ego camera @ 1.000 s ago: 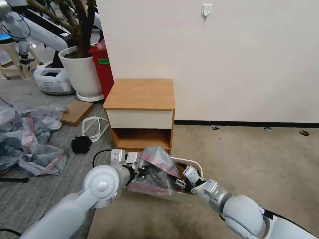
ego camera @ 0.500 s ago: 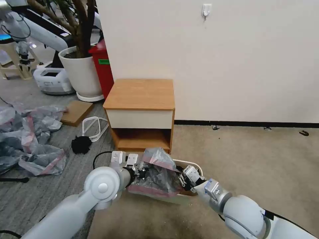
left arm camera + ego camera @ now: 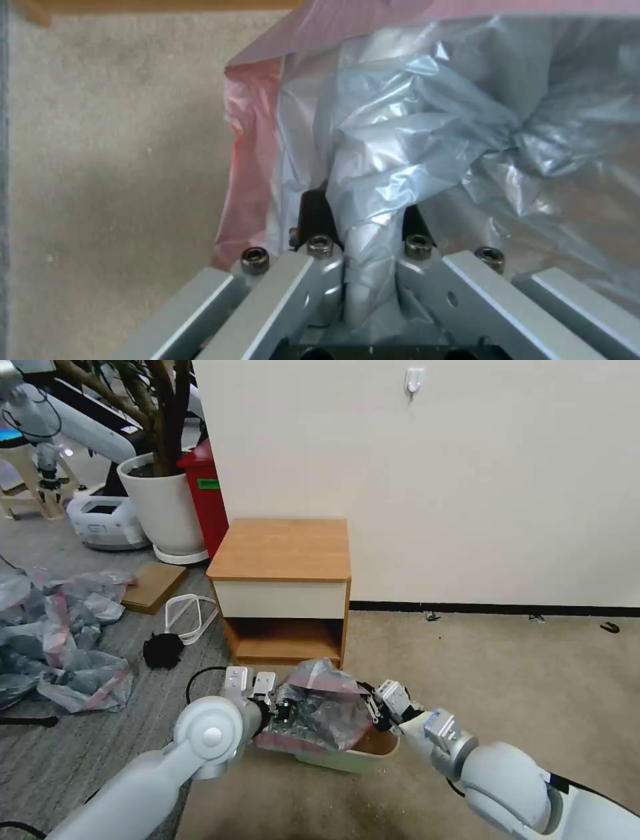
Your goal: Pick up the garbage bag from the table and place it over the trash can.
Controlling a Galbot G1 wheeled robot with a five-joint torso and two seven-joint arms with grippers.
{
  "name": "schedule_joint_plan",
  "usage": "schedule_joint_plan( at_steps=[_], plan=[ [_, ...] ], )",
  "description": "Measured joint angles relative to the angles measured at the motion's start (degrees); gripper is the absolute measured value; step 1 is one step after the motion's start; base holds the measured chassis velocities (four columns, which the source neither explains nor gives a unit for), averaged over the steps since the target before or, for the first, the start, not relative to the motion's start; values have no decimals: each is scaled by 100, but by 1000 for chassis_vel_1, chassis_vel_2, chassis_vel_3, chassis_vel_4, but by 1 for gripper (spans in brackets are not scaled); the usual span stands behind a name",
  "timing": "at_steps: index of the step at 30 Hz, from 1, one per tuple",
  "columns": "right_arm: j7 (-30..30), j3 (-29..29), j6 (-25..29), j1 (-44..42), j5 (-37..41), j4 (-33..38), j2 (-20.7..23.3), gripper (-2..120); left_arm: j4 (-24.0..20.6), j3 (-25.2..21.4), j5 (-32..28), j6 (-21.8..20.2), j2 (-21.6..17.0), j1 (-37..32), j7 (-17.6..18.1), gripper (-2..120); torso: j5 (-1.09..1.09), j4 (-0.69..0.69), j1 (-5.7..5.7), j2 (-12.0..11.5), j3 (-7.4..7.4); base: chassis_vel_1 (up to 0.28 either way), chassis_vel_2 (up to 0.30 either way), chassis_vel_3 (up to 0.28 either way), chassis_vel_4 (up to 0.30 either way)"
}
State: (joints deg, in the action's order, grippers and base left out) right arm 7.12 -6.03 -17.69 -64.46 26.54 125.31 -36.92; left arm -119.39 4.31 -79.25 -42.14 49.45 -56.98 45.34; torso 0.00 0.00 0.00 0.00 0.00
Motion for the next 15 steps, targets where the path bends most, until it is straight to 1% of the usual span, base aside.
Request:
schedule_joint_plan(
  at_steps=[2, 3, 4, 6, 7, 8, 10, 11, 14, 15],
  plan=[
    [65, 0, -150, 158, 389, -42, 31, 0, 8, 89, 462, 0, -9, -23, -292, 4, -1, 0, 0, 0, 0, 0, 0, 0, 0],
    [87, -2, -213, 200, 530, -50, 41, 0, 8, 100, 537, 0, -10, -31, -352, 4, -1, 0, 0, 0, 0, 0, 0, 0, 0],
    [87, -2, -213, 200, 530, -50, 41, 0, 8, 100, 537, 0, -10, -31, -352, 4, -1, 0, 0, 0, 0, 0, 0, 0, 0],
    [158, -12, -419, 292, 943, -74, 62, 0, 3, 114, 692, 0, -19, -57, -524, 4, 0, 0, 0, 0, 0, 0, 0, 0, 0],
    [274, -26, -604, 362, 1265, -95, 66, 0, -10, 115, 761, 0, -27, -70, -614, 4, 0, 0, 0, 0, 0, 0, 0, 0, 0],
    [274, -26, -604, 362, 1265, -95, 66, 0, -10, 115, 761, 0, -27, -70, -614, 4, 0, 0, 0, 0, 0, 0, 0, 0, 0],
    [575, -62, -880, 487, 1744, -126, 64, 0, -37, 108, 827, 0, -41, -90, -724, 4, -1, 0, 0, 0, 0, 0, 0, 0, 0],
    [575, -62, -880, 487, 1744, -126, 64, 0, -37, 108, 827, 0, -41, -90, -724, 4, -1, 0, 0, 0, 0, 0, 0, 0, 0],
    [830, -61, -1233, 623, 2073, -146, 59, 0, -75, 65, 903, 0, -63, -142, -875, 4, 0, 0, 0, 0, 0, 0, 0, 0, 0],
    [830, -61, -1233, 623, 2073, -146, 59, 0, -75, 65, 903, 0, -63, -142, -875, 4, 0, 0, 0, 0, 0, 0, 0, 0, 0]
  ],
)
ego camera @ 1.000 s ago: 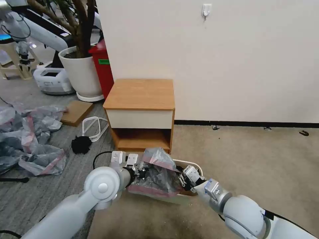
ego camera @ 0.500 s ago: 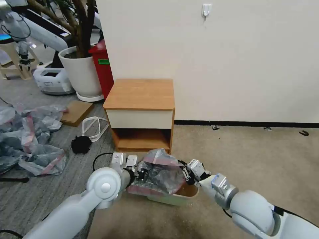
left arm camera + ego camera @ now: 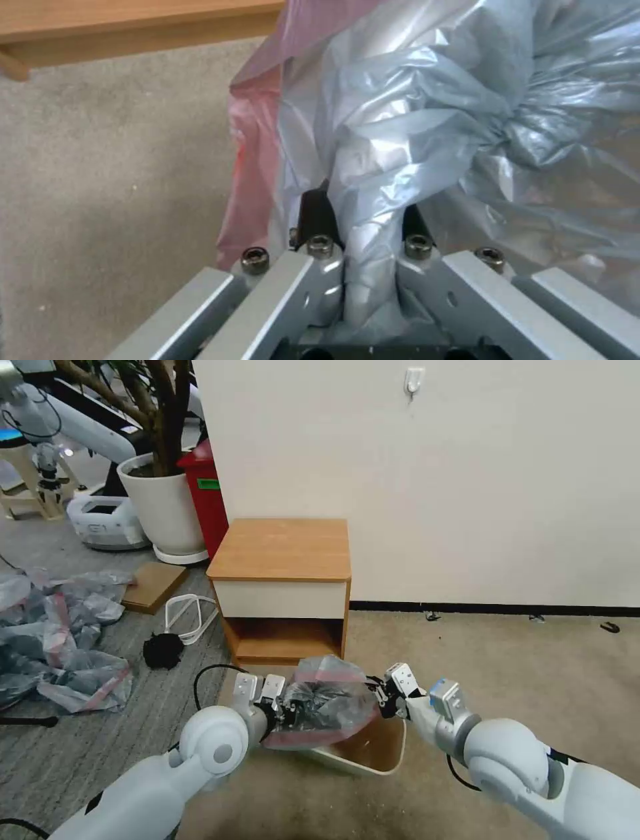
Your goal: Pick up the garbage bag from the table and place it over the trash can.
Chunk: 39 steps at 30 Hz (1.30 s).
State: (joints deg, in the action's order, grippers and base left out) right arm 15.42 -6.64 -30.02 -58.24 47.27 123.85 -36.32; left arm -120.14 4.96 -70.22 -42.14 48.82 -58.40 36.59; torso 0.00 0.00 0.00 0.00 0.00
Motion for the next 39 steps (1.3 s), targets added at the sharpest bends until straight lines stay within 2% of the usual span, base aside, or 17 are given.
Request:
schedule_joint_plan(
  at_steps=[8, 16, 39],
  plan=[
    [333, 136, -433, 40, 371, -59, 34, 0, -59, -201, 134, 0, -28, -164, -336, 4, 0, 0, 0, 0, 0, 0, 0, 0, 0],
    [482, 336, -641, -87, 698, -150, 37, 0, -66, -377, 244, 4, -31, -315, -552, 4, 0, 1, 0, 0, 0, 0, 0, 0, 0],
    [588, 754, -683, -489, 983, -79, 114, 0, -93, -957, 386, 85, 104, -741, -616, 4, 1, 0, 0, 0, 0, 0, 0, 0, 0]
  ],
)
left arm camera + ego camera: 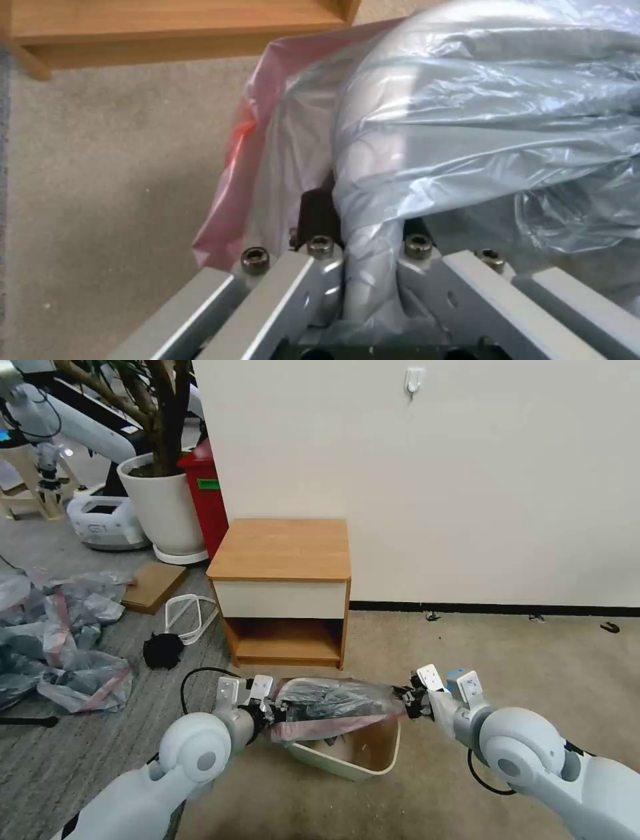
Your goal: Pick up the garbage bag from the table and place it over the trash can.
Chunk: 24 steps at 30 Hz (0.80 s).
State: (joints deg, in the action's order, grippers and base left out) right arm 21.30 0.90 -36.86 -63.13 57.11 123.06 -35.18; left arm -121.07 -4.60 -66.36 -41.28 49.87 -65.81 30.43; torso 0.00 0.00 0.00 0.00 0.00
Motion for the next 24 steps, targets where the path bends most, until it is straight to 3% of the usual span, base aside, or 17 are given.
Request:
schedule_joint_plan(
  at_steps=[16, 24],
  plan=[
    [179, 75, -26, -70, 285, -29, -30, 0, 36, -455, 99, 167, 147, -64, -242, 4, 0, 0, 0, 0, 0, 0, 0, 0, 0],
    [348, 77, -53, -119, 465, -19, -207, 0, 108, -726, 155, 267, 478, -89, -241, 4, 0, 1, 0, 0, 0, 0, 0, 0, 0]
  ],
)
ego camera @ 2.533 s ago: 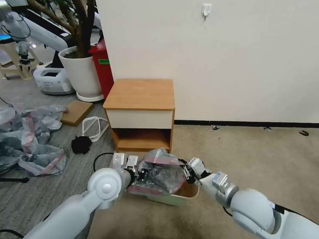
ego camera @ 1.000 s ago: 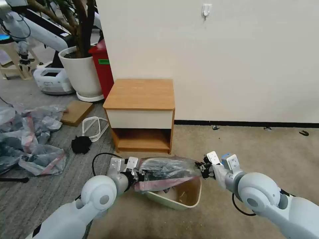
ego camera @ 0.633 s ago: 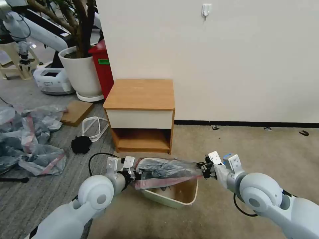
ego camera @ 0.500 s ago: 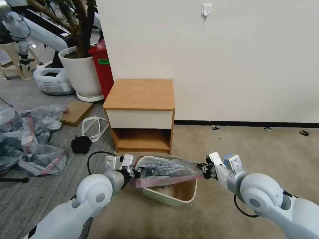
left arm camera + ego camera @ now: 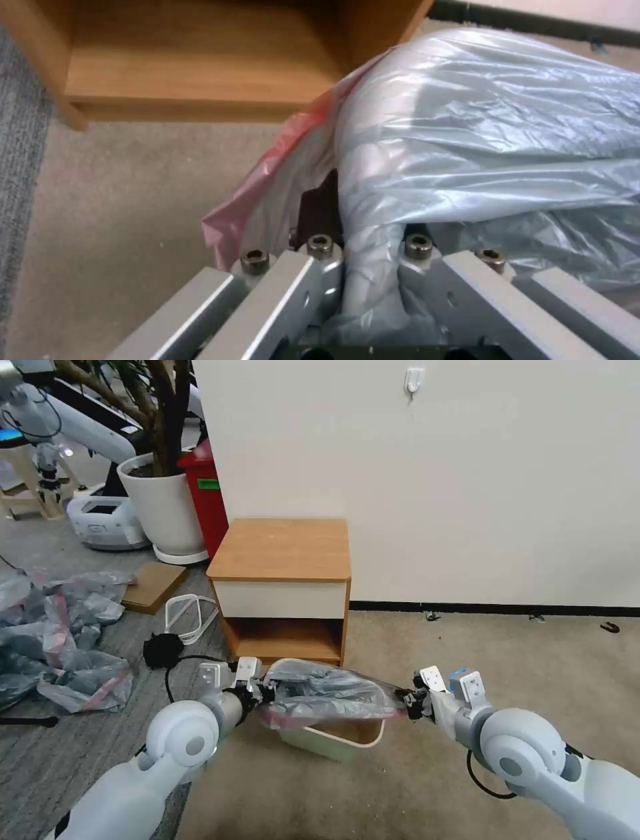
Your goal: Pick up the garbage bag from the table and place it over the trash can.
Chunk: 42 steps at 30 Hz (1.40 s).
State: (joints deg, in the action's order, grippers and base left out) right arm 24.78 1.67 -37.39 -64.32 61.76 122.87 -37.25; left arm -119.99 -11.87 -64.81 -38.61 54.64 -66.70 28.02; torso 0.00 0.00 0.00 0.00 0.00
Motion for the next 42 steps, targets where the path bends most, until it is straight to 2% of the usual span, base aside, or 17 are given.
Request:
schedule_joint_plan(
  at_steps=[15, 33, 36, 38, 42],
  plan=[
    [286, 30, 10, -131, 92, 116, -286, 0, 126, -203, 253, 148, 579, -57, 9, 4, 0, 0, 0, 0, 0, 0, 0, 0, 0],
    [327, 87, 18, -107, 180, 86, -167, 0, 271, -199, 479, 237, 467, 29, -166, 4, 0, 0, 0, 0, 0, 0, 0, 0, 0],
    [339, 93, 10, -93, 180, 76, -126, 6, 291, -200, 500, 254, 472, 44, -169, 4, 0, -1, 0, 0, 0, 0, 0, 0, 0],
    [339, 97, 4, -89, 206, 102, -99, 19, 332, -167, 527, 283, 494, 65, -168, 4, 0, 0, 0, 0, 0, 0, 0, 0, 0],
    [339, 97, -3, -92, 226, 121, -128, 30, 354, -142, 555, 321, 565, 79, -160, 4, 0, 0, 0, 0, 0, 0, 0, 0, 0]
  ],
)
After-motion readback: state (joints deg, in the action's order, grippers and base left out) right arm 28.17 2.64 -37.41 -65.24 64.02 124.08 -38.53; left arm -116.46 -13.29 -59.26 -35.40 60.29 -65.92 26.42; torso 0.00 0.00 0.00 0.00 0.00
